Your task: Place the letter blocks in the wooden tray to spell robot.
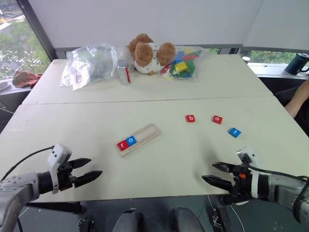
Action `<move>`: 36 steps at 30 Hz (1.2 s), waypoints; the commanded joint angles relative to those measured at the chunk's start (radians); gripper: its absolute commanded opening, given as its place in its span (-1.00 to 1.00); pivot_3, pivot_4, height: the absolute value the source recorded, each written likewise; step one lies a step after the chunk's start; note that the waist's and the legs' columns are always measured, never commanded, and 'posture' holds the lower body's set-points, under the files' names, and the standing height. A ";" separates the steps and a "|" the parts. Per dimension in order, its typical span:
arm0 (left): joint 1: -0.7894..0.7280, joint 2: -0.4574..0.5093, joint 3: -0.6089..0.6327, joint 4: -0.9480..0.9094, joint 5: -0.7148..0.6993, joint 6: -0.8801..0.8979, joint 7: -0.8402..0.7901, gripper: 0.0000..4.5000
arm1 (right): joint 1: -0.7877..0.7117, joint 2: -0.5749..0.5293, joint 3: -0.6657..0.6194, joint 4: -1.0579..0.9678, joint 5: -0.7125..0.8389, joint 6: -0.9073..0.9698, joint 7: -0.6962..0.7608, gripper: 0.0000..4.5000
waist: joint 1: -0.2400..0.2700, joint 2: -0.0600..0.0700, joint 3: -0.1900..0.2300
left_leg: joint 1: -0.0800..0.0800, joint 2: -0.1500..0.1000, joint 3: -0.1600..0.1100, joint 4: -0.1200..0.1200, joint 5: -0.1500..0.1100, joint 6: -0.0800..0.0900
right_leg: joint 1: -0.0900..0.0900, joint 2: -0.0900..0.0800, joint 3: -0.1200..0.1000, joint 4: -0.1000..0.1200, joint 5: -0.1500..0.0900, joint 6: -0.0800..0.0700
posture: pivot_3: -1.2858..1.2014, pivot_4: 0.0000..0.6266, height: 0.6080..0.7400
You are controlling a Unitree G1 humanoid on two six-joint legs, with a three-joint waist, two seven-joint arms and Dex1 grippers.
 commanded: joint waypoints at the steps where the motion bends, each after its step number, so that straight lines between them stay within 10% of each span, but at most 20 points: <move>1: 0.012 -0.001 0.028 -0.032 -0.018 0.000 0.011 1.00 | -0.020 -0.008 0.006 -0.005 -0.006 -0.026 0.011 0.97 | 0.000 0.000 0.000 | 0.000 0.000 0.000 0.000 0.000 0.000 | 0.000 0.000 0.000 0.000 0.000 0.000 | 0.03 -0.52 1.00; 25: -0.084 0.067 0.050 0.026 0.010 -0.074 0.009 1.00 | -0.134 -0.068 -0.004 0.079 -0.044 -0.044 0.038 0.97 | 0.003 0.000 0.000 | 0.000 0.000 0.000 0.000 0.000 0.000 | 0.000 0.000 0.000 0.000 0.000 0.000 | 0.03 -0.52 1.00; 36: -0.405 -0.056 -0.341 0.094 0.224 -0.315 -0.013 1.00 | -0.397 -0.098 0.192 -0.031 0.011 0.061 0.074 0.97 | 0.000 0.000 0.000 | -0.002 0.000 0.000 -0.001 0.000 0.000 | -0.003 0.000 -0.001 -0.001 0.002 0.003 | 0.03 -0.52 1.00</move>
